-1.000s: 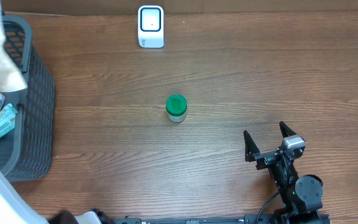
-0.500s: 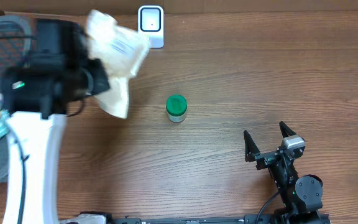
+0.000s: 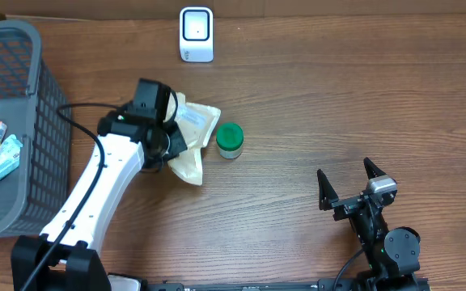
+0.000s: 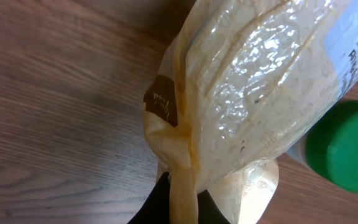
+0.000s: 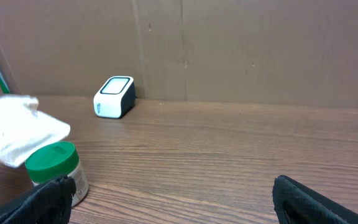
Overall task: Scan the item barcode
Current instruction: 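Place the clear bag on the table left of the jar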
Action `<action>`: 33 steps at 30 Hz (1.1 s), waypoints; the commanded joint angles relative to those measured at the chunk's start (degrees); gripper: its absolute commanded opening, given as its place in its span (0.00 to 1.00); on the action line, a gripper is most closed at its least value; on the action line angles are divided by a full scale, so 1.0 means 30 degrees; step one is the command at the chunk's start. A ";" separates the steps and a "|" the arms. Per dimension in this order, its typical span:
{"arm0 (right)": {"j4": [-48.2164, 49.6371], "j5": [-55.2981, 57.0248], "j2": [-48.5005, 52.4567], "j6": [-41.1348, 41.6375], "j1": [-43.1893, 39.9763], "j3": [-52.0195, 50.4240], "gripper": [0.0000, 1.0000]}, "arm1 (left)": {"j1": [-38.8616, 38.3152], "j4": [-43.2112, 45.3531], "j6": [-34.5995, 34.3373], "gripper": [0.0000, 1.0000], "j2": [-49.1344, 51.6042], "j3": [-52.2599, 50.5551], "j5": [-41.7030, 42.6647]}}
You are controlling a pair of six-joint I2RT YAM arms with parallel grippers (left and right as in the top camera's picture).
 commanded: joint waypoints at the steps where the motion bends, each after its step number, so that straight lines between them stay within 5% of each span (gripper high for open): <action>1: 0.0117 0.0168 -0.0189 0.0029 0.0073 -0.0197 1.00 | -0.0109 0.1173 -0.2659 0.04 0.0044 -0.1515 0.0342; 6: 0.0117 0.0168 -0.0189 0.0029 0.0073 -0.0197 1.00 | -0.0117 0.2732 -0.4736 0.04 0.0044 -0.3147 0.0634; 16: 0.0117 0.0175 -0.0189 0.0022 0.0073 -0.0197 1.00 | -0.0233 0.5384 -0.4765 0.05 0.0051 -0.4707 0.2331; 18: 0.0117 0.0168 -0.0189 0.0022 0.0073 -0.0197 1.00 | -0.0335 0.5406 -0.4772 0.19 0.0051 -0.4707 0.2346; 21: 0.0117 0.0168 -0.0189 0.0022 0.0073 -0.0197 1.00 | -0.0357 0.5384 -0.4750 0.65 0.0051 -0.4707 0.2346; 28: 0.0117 0.0175 -0.0189 0.0029 0.0073 -0.0197 1.00 | -0.0321 0.5391 -0.3031 0.69 0.0022 -0.4262 0.2237; 33: 0.0117 0.0168 -0.0189 0.0029 0.0073 -0.0197 1.00 | -0.0313 0.2266 -0.1231 0.72 -0.0168 -0.1166 0.0386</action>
